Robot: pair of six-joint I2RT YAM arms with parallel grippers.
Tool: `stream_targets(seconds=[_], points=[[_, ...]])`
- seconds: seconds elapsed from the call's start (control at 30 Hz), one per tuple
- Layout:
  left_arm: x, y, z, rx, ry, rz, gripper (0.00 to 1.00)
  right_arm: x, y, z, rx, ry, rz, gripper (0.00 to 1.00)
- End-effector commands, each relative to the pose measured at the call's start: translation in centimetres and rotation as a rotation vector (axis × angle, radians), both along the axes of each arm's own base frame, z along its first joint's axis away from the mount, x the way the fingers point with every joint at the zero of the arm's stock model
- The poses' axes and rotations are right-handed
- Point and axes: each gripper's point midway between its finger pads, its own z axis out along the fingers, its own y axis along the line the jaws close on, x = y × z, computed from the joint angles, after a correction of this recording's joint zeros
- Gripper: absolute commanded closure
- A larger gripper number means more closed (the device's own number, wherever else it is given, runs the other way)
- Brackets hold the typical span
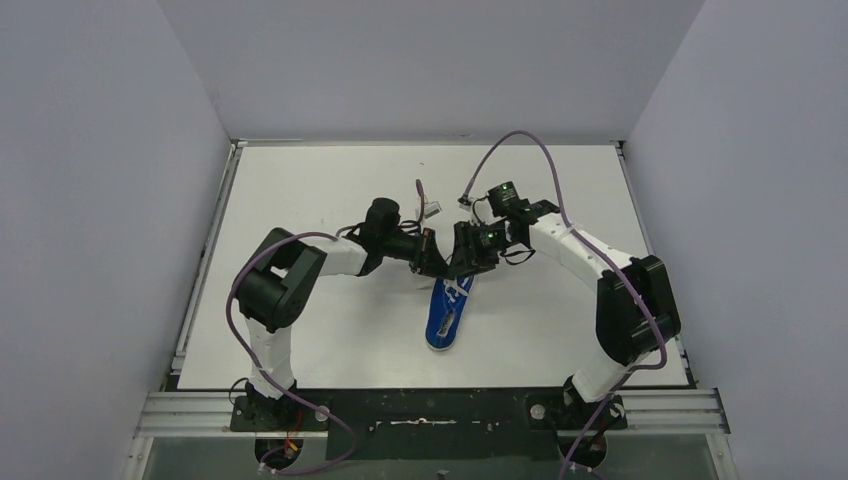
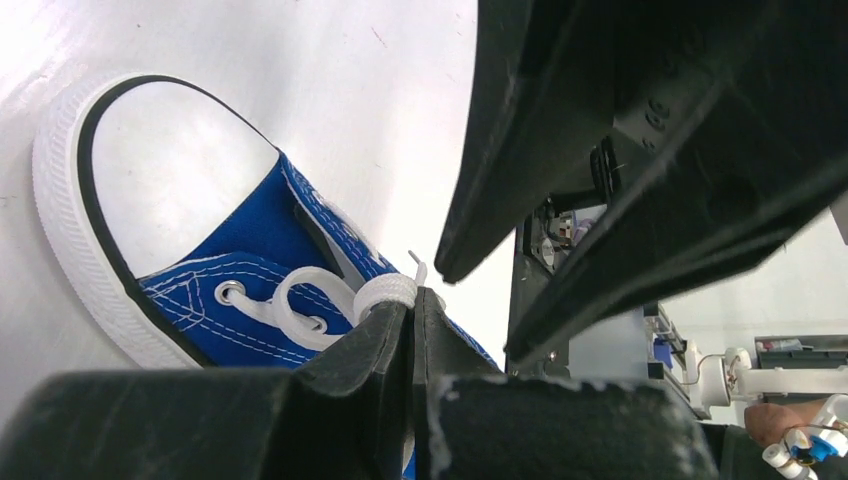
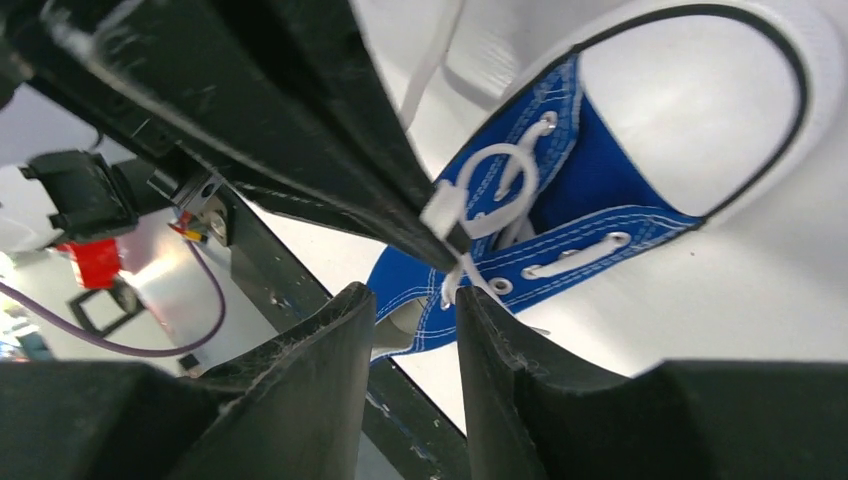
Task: Tie the shoes
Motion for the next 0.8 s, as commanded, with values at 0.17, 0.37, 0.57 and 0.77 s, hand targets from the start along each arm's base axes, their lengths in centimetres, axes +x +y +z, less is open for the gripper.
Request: stream_targets(seconds=[0.17, 0.37, 0.57, 0.77], points=[[1.5, -0.5, 1.6, -0.063, -0.048, 0.004, 1.0, 0.4, -0.1, -1.2, -0.092, -0.133, 0.071, 0.63], [1.5, -0.6, 1.7, -0.073, -0.037, 0.002, 1.0, 0.5, 0.4, -2.1, -0.091, -0.11, 0.082, 0.71], [1.5, -0.6, 1.9, -0.076, -0.038, 0.0, 1.0, 0.0, 1.1, -2.4, -0.08, -0.09, 0.09, 0.76], [2.0, -0.2, 1.4, -0.056, -0.036, 0.015, 1.0, -1.4, 1.9, -1.7, 0.013, 0.002, 0.073, 0.91]])
